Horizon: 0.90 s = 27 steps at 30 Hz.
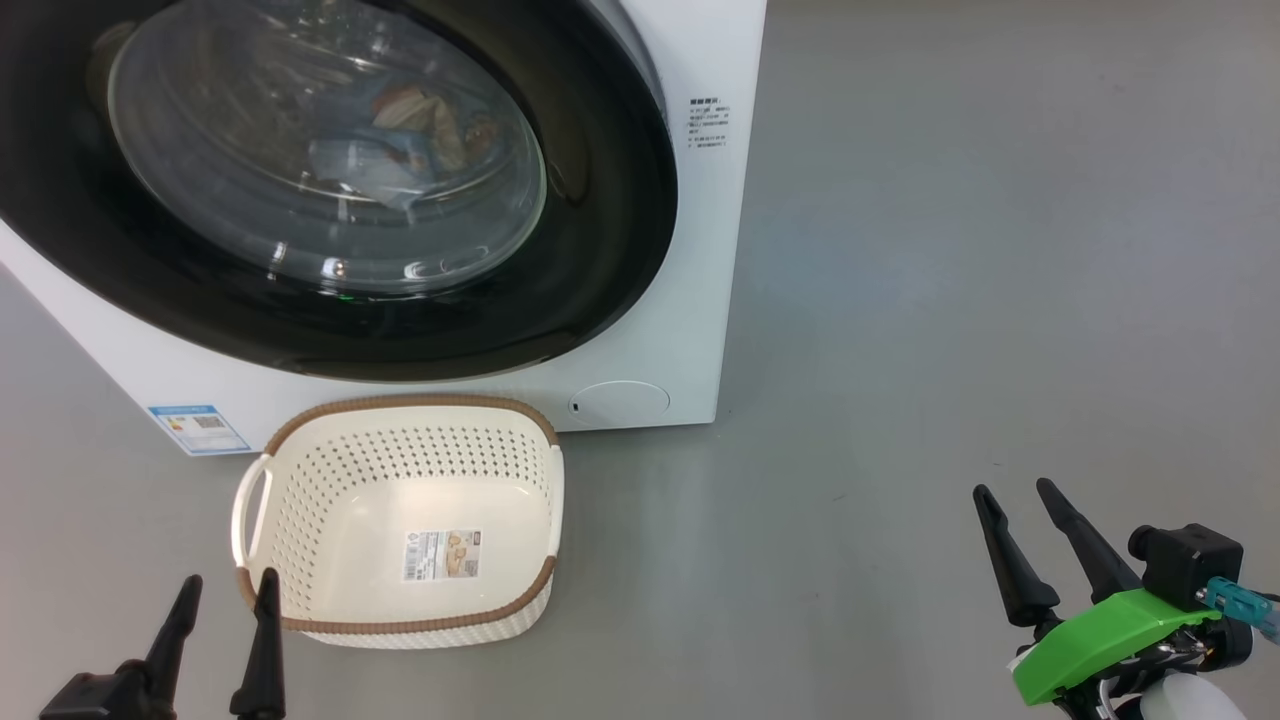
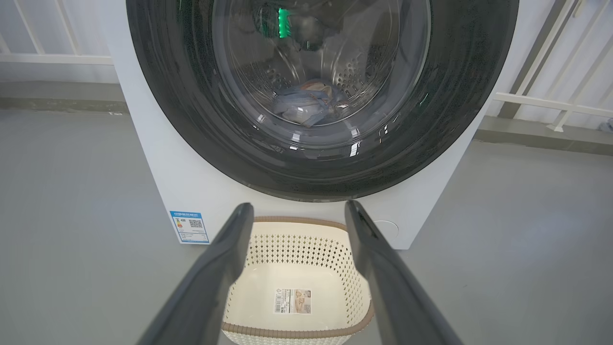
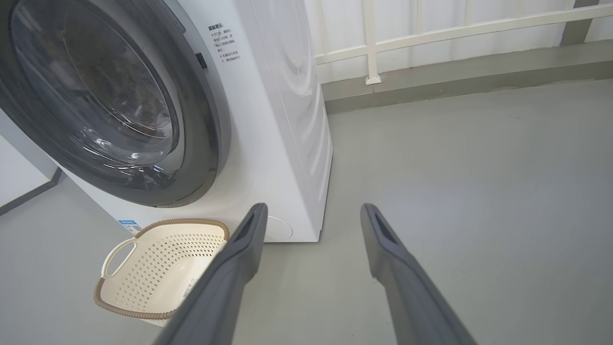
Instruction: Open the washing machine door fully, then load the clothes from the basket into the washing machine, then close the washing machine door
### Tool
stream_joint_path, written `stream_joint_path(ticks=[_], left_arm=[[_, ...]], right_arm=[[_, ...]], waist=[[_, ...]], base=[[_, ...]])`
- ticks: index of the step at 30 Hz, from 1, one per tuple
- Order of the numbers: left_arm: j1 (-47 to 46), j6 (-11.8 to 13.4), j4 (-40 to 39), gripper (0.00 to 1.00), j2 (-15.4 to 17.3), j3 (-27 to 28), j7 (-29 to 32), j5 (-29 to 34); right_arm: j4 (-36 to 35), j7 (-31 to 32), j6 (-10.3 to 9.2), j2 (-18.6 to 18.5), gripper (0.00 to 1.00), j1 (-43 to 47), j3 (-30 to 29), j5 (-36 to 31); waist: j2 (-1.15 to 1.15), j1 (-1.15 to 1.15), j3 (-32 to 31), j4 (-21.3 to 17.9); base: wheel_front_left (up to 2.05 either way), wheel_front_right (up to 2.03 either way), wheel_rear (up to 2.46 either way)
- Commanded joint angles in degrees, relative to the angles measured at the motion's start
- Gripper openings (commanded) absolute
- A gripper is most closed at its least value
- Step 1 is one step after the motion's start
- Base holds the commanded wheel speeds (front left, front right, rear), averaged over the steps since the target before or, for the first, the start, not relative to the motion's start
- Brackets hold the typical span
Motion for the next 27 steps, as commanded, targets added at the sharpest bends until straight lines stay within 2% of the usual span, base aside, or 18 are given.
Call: stream_joint_path(ticks=[1, 4, 5, 9, 17, 21, 27], left_arm=[[-0.7, -0.2, -1.5, 1.0, 1.2, 2.4, -0.5, 0.2], [-0.8, -0.2, -1.4, 1.0, 1.2, 2.6, -0.5, 0.2], [0.0, 0.0, 0.0, 0.0, 0.0, 0.3, 0.0, 0.0], [0.1, 0.0, 2.5, 0.0, -1.8, -0.4, 0.4, -0.2], [-0.1, 0.0, 2.1, 0.0, -2.1, 0.1, 1.6, -4.3], [-0.3, 0.0, 2.0, 0.0, -2.3, 0.3, 2.3, -6.7], [-0.6, 0.0, 1.9, 0.0, -2.5, 0.7, 3.3, -10.2]], right_arm=[[-1.5, -0.3, -0.13, -0.5, 1.0, 0.1, 0.7, -0.3], [-1.6, -0.3, -0.13, -0.4, 1.0, 0.0, 0.8, -0.3], [-0.2, 0.0, 0.0, 0.4, 0.0, 0.0, 0.0, 0.0], [2.2, 0.1, 0.0, 2.0, 0.0, 1.0, 0.5, 0.1], [1.4, 1.2, -0.01, 2.5, 0.0, 1.3, -0.3, 3.8], [1.0, 1.8, -0.01, 2.8, 0.0, 1.3, -0.7, 5.8], [0.5, 2.8, -0.02, 3.3, 0.0, 1.4, -1.4, 8.9]], waist=[[0.0, 0.0, 0.2, 0.0], [0.0, 0.0, 0.4, 0.0], [0.0, 0.0, 0.4, 0.0], [0.0, 0.0, 0.4, 0.0], [0.0, 0.13, 0.0, 0.2], [0.0, 0.01, 0.0, 0.3], [0.0, 0.0, -0.3, 0.4]], base=[[0.0, 0.0, 0.0], [0.0, 0.0, 0.0], [0.0, 0.0, 0.0], [0.0, 0.0, 0.0], [0.0, 0.0, 0.0], [0.0, 0.0, 0.0], [0.0, 0.0, 0.0]])
